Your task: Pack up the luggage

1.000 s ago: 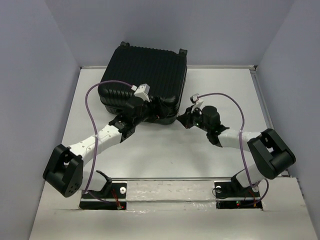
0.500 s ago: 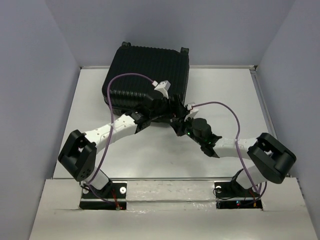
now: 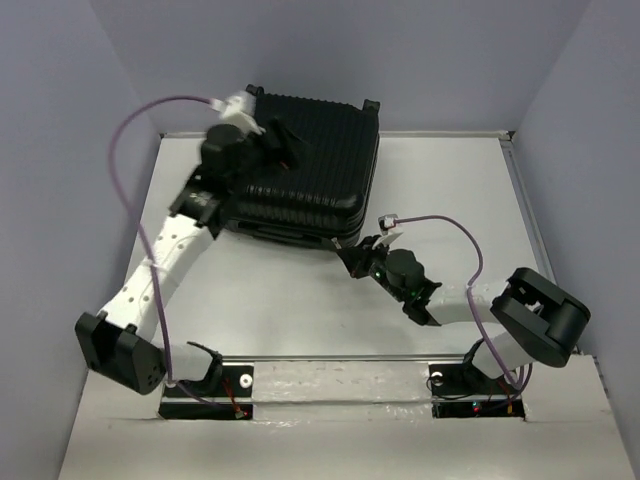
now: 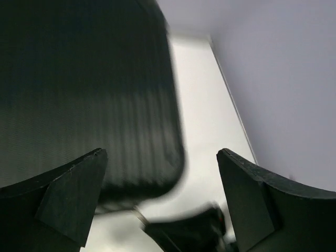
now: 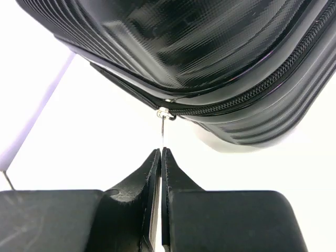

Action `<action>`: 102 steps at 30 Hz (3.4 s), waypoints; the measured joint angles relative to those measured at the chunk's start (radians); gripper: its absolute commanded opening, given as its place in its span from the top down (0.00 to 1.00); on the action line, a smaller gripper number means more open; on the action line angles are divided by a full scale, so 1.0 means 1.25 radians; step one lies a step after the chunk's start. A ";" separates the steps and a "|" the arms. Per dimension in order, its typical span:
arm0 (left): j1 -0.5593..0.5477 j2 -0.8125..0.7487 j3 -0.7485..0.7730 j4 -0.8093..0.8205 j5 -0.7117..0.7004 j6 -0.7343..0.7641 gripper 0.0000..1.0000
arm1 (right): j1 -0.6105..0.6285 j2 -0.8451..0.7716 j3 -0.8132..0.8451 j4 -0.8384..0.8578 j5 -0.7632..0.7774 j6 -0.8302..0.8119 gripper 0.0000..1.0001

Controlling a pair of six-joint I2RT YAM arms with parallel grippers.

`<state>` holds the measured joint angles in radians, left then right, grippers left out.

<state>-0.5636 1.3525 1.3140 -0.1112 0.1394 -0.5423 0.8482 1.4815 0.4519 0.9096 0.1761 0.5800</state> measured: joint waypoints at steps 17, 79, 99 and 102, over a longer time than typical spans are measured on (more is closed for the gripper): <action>0.615 0.207 0.007 -0.005 0.139 0.050 0.01 | 0.017 -0.009 0.008 -0.045 -0.038 -0.034 0.93; 0.335 -0.425 -0.566 0.114 0.239 -0.125 0.01 | 0.387 0.091 0.241 -0.382 -0.011 -0.156 0.24; 0.287 -0.444 -0.566 0.089 0.098 -0.028 0.01 | -0.490 -0.153 0.513 -0.797 -0.096 -0.105 0.00; 0.269 -0.443 -0.566 0.094 0.089 -0.027 0.01 | -0.494 -0.025 0.568 -0.814 -0.204 -0.109 0.01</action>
<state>-0.2272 0.7994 0.6064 0.0059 0.2501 -0.5762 0.2302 1.4498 1.1618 -0.1074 -0.0784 0.4442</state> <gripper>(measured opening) 0.996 0.997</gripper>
